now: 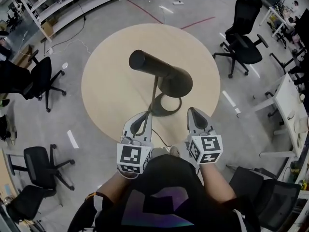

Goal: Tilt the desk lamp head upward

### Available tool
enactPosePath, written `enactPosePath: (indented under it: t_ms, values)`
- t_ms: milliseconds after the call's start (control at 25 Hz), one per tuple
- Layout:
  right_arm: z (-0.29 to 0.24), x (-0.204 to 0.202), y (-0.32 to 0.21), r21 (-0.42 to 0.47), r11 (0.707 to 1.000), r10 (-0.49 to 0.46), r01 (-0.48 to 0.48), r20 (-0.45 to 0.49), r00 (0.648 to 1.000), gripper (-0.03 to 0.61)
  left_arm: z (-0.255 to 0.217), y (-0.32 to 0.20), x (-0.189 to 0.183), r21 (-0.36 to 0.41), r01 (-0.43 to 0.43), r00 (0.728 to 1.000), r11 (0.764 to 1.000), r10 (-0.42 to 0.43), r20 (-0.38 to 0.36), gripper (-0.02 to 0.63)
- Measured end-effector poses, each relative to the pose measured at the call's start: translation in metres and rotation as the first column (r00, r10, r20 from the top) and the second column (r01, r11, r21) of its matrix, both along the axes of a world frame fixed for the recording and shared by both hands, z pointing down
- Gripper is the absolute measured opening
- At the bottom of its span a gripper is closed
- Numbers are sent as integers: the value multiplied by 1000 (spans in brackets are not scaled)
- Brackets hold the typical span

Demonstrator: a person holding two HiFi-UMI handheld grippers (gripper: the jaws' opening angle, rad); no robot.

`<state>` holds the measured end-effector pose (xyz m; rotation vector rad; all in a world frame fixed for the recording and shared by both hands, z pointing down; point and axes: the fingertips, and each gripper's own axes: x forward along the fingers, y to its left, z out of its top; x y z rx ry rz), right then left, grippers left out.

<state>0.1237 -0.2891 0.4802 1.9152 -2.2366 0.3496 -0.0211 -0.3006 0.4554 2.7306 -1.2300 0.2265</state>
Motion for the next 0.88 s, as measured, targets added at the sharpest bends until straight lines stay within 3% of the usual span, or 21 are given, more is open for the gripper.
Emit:
enactPosePath:
  t_ms: [240,480,720,880]
  values:
    - [-2,26,-28,-3,998,-66,67,64,996,15,-40,-31,3,64,105,994,992,-106,14,48]
    - [1,45,-46,-6,990,-135,138,157,978,17,-92,-51,-15,116,221,975,968,-221,-16,49]
    - [-3,44,-53,13,985,-170,172,236,957,18,-149,-58,-34,165,257,966,952,-246,-85,58]
    - [-5,56,-57,21,984,-177,179,300,937,20,-186,-58,-26,207,254,965,945,-235,-113,93]
